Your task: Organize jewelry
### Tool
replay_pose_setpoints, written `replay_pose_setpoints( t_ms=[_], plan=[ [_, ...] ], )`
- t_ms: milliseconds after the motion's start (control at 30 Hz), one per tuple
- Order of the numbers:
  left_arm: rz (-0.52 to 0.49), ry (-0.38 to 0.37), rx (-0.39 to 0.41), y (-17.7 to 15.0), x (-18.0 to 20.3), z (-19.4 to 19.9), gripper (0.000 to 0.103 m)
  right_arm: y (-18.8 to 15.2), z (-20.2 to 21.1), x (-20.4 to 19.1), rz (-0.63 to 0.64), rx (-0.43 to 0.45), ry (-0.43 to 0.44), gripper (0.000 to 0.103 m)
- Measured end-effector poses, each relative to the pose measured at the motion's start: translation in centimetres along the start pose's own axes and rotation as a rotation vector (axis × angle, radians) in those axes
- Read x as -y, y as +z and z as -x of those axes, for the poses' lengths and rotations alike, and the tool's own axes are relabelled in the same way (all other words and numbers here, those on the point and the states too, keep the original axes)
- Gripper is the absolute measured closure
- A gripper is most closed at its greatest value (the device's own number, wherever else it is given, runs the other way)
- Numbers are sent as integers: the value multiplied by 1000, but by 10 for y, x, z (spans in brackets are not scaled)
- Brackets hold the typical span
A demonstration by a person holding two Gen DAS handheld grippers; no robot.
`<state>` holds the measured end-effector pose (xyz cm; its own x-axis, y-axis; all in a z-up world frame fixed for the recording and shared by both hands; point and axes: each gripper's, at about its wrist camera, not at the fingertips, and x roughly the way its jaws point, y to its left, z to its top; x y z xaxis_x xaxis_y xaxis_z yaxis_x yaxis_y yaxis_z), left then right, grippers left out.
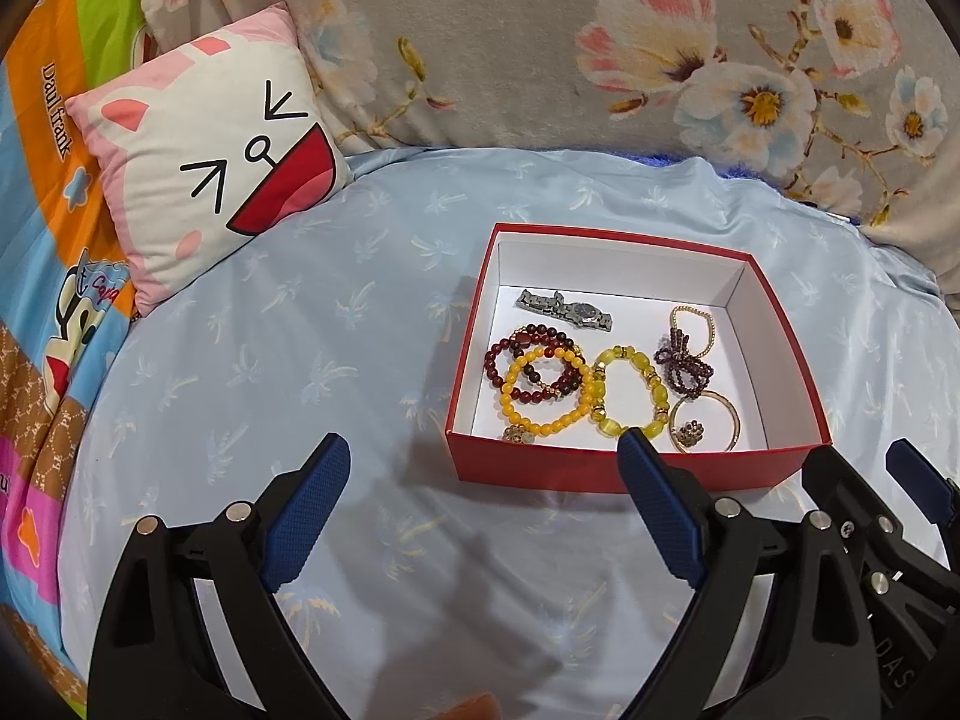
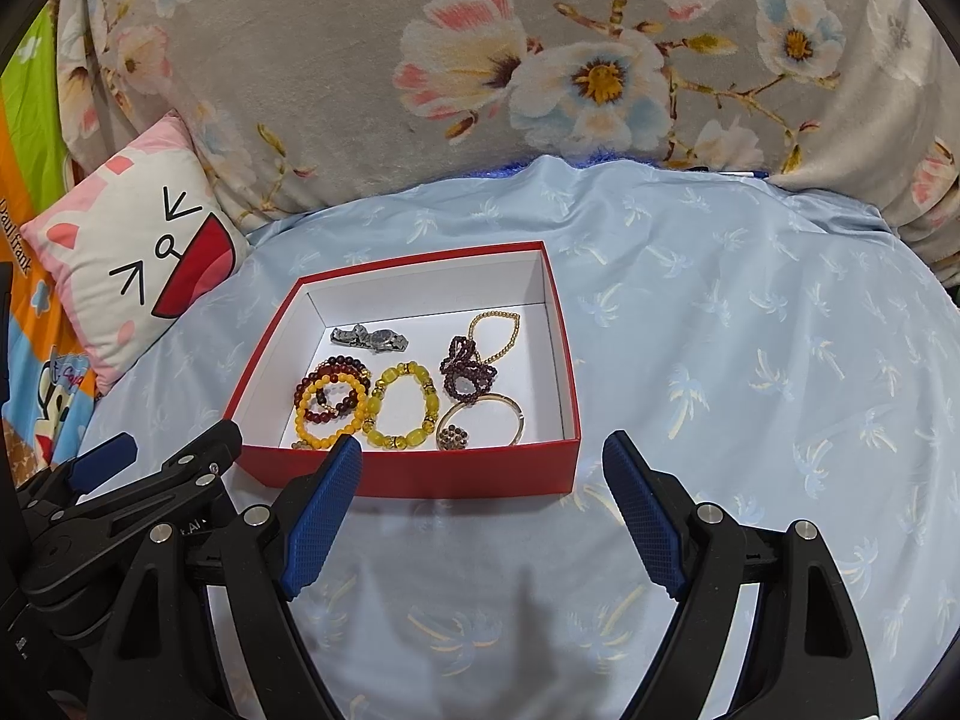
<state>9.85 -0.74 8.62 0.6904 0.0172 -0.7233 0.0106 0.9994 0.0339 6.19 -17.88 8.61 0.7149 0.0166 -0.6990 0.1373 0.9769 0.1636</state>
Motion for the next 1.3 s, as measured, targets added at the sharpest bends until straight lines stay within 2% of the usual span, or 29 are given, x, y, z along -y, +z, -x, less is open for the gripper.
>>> replay_pose_setpoints(
  t_ms=[1300],
  plan=[
    [4,3,-5,-1,-5,-3,16,-3,-5,2,5,2,-7,20]
  ],
)
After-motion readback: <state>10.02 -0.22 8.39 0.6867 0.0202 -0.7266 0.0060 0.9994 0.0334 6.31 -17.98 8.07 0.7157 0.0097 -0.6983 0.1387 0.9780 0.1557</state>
